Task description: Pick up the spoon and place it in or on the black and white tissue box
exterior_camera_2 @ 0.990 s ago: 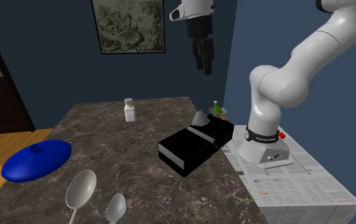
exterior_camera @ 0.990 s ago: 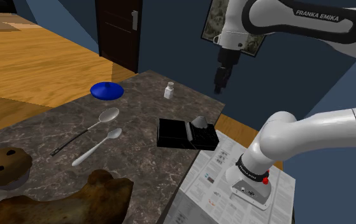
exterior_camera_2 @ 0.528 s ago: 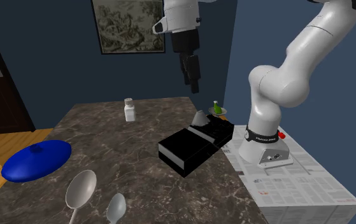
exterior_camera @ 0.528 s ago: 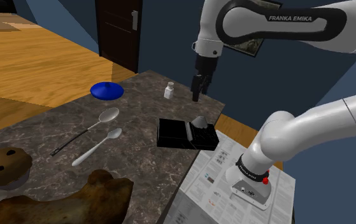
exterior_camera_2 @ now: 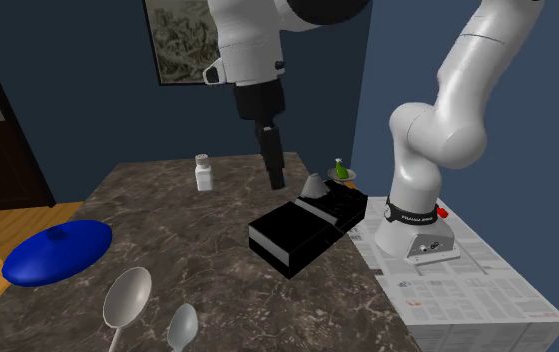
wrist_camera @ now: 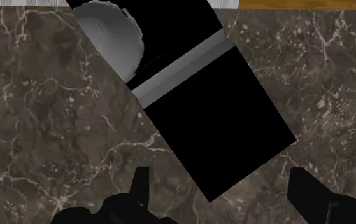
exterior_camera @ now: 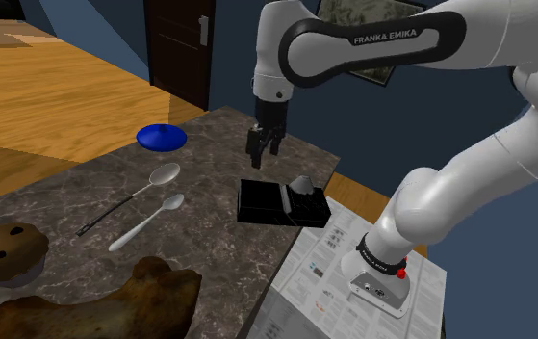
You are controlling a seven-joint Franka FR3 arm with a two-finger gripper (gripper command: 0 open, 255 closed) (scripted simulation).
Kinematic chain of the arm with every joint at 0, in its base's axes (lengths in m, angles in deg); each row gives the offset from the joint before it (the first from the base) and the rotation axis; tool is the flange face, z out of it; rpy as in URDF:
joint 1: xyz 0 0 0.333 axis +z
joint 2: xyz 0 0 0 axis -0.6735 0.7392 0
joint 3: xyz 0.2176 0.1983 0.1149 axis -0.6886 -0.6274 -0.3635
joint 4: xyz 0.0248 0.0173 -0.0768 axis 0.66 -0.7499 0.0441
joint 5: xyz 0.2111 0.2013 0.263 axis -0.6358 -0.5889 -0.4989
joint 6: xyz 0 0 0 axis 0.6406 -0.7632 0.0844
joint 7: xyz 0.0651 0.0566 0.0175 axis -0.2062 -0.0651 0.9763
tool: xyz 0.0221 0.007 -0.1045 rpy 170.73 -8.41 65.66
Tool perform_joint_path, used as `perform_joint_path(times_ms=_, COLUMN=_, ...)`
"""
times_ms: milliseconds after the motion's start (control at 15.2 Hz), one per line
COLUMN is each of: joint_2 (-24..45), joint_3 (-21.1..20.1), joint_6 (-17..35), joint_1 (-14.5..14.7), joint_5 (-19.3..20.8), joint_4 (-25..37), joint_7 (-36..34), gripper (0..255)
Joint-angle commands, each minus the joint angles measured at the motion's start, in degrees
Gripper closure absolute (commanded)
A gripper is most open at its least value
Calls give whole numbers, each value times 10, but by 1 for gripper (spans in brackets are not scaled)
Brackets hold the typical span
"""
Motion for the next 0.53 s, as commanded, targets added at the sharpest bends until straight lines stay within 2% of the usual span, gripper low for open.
perform_joint_path(times_ms=0, joint_2=40, joint_3=-19, joint_6=21, joint_1=5, joint_5=0, joint_4=22, joint_7=-25, gripper=0)
perform_joint_path(times_ms=462, joint_2=191, joint_3=-67, joint_6=76, joint_1=21, joint_5=35, joint_4=120, joint_7=-106, gripper=0)
